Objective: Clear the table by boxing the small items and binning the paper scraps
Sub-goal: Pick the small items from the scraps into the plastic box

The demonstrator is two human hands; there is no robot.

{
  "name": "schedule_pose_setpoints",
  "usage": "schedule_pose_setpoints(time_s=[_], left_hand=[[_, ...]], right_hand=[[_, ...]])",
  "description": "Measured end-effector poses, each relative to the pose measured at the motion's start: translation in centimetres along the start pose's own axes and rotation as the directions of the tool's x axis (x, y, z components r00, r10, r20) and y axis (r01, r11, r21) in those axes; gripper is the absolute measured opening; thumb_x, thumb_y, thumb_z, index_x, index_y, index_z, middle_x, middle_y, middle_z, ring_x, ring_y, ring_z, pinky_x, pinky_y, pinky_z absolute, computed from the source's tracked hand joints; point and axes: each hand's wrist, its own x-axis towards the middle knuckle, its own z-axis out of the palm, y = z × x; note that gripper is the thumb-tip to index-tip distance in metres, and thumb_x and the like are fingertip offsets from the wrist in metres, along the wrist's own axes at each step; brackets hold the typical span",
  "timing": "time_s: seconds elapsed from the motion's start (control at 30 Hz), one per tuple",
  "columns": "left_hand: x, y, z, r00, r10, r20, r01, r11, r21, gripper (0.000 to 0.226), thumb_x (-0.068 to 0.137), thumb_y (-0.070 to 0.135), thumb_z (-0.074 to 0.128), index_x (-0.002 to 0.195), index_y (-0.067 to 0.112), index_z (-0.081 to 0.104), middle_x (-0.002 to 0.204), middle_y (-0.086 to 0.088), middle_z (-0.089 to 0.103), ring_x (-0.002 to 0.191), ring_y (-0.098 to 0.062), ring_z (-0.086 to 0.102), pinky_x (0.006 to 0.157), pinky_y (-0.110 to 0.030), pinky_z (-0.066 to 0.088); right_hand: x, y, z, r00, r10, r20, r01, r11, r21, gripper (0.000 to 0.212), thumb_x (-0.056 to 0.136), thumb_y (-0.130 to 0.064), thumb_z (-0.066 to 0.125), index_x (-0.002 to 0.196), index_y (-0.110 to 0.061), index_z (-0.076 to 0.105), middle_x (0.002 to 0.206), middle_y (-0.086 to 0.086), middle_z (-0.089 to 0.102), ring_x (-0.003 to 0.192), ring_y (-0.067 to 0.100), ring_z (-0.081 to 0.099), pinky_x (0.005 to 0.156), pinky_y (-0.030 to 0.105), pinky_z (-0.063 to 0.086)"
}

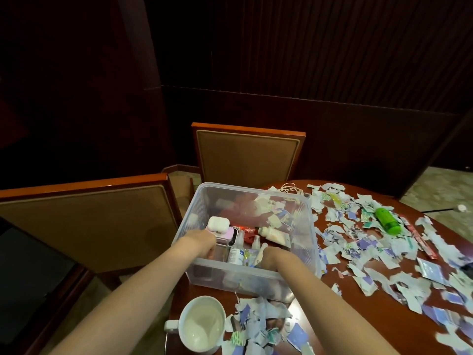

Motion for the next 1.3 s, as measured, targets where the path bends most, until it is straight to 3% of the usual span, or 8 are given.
schedule_pose_setpoints(time_s=[0.2,0.53,0.87,0.93,1.03,1.1,1.17,1.3], left_hand=[[-0.1,0.0,-0.1,1.0,-0.009,0.014,0.01,0.999,-0.035,0.029,0.091,0.007,0.054,0.117,0.01,0.066,0.123,-0.012,0.06,0.11,-0.028,0.058,0.09,-0.03,0.047],[-0.8,0.1,-0.7,1.0,0.0,-0.015,-0.002,0.996,-0.093,0.035,0.09,0.001,0.052,0.119,0.016,0.064,0.13,-0.009,0.054,0.113,-0.027,0.056,0.088,-0.028,0.046],[-0.5,1.2,-1.5,0.999,0.049,-0.012,-0.05,0.992,-0.115,0.039,0.088,-0.006,0.051,0.116,0.016,0.066,0.126,-0.007,0.058,0.109,-0.025,0.058,0.077,-0.025,0.045],[-0.5,1.5,-2.0,0.997,0.069,-0.016,-0.071,0.992,-0.1,0.038,0.088,-0.005,0.052,0.117,0.016,0.066,0.128,-0.007,0.057,0.112,-0.026,0.057,0.082,-0.027,0.046],[-0.6,2.1,-3.1,0.992,0.099,-0.074,-0.105,0.991,-0.084,0.034,0.088,-0.001,0.052,0.114,0.017,0.067,0.127,-0.006,0.054,0.11,-0.027,0.057,0.08,-0.027,0.045],[-0.4,2.5,-3.9,0.988,0.108,-0.113,-0.12,0.987,-0.103,0.034,0.087,0.001,0.052,0.109,0.02,0.069,0.126,-0.006,0.056,0.107,-0.027,0.059,0.079,-0.028,0.046],[-0.4,3.2,-4.6,0.984,0.118,-0.13,-0.136,0.981,-0.138,0.034,0.086,0.0,0.051,0.107,0.02,0.07,0.123,-0.005,0.058,0.105,-0.025,0.06,0.079,-0.027,0.047],[-0.2,5.4,-5.8,0.975,0.157,-0.159,-0.186,0.964,-0.19,0.034,0.087,-0.003,0.049,0.106,0.016,0.069,0.117,-0.004,0.064,0.103,-0.023,0.06,0.081,-0.029,0.047]], right_hand=[[-0.3,-0.1,-0.1,0.999,-0.023,-0.032,0.023,1.0,-0.008,0.047,0.092,-0.021,0.054,0.134,-0.002,0.043,0.137,0.012,0.048,0.125,0.025,0.048,0.098,0.029,0.041],[-1.7,-0.7,-0.6,0.994,-0.101,-0.038,0.103,0.993,0.05,0.063,0.096,-0.021,0.048,0.147,-0.001,0.016,0.148,0.013,0.035,0.134,0.025,0.038,0.104,0.029,0.033],[-1.2,-0.7,-0.3,0.992,-0.126,0.022,0.126,0.992,0.004,0.048,0.094,-0.023,0.051,0.137,-0.006,0.038,0.14,0.011,0.045,0.128,0.026,0.044,0.102,0.032,0.037],[-1.3,-0.7,-0.3,0.993,-0.121,0.013,0.121,0.993,0.001,0.049,0.093,-0.026,0.052,0.137,-0.007,0.04,0.139,0.01,0.046,0.127,0.025,0.045,0.102,0.032,0.038],[-1.4,-0.4,-0.7,0.993,-0.105,-0.049,0.108,0.992,0.059,0.044,0.091,-0.023,0.056,0.13,-0.005,0.047,0.132,0.011,0.053,0.118,0.026,0.054,0.08,0.027,0.048],[-1.4,0.1,-1.2,0.991,-0.093,-0.091,0.104,0.988,0.117,0.038,0.092,-0.018,0.053,0.126,-0.002,0.05,0.126,0.014,0.058,0.104,0.028,0.062,0.054,0.021,0.044],[-1.9,0.7,-2.0,0.986,-0.084,-0.147,0.11,0.978,0.177,0.036,0.092,-0.014,0.051,0.125,-0.002,0.05,0.122,0.016,0.06,0.084,0.025,0.063,0.045,0.019,0.042],[-2.8,2.3,-3.5,0.952,-0.068,-0.3,0.155,0.948,0.277,0.034,0.094,-0.011,0.044,0.126,-0.002,0.053,0.125,0.017,0.058,0.103,0.027,0.059,0.079,0.029,0.05]])
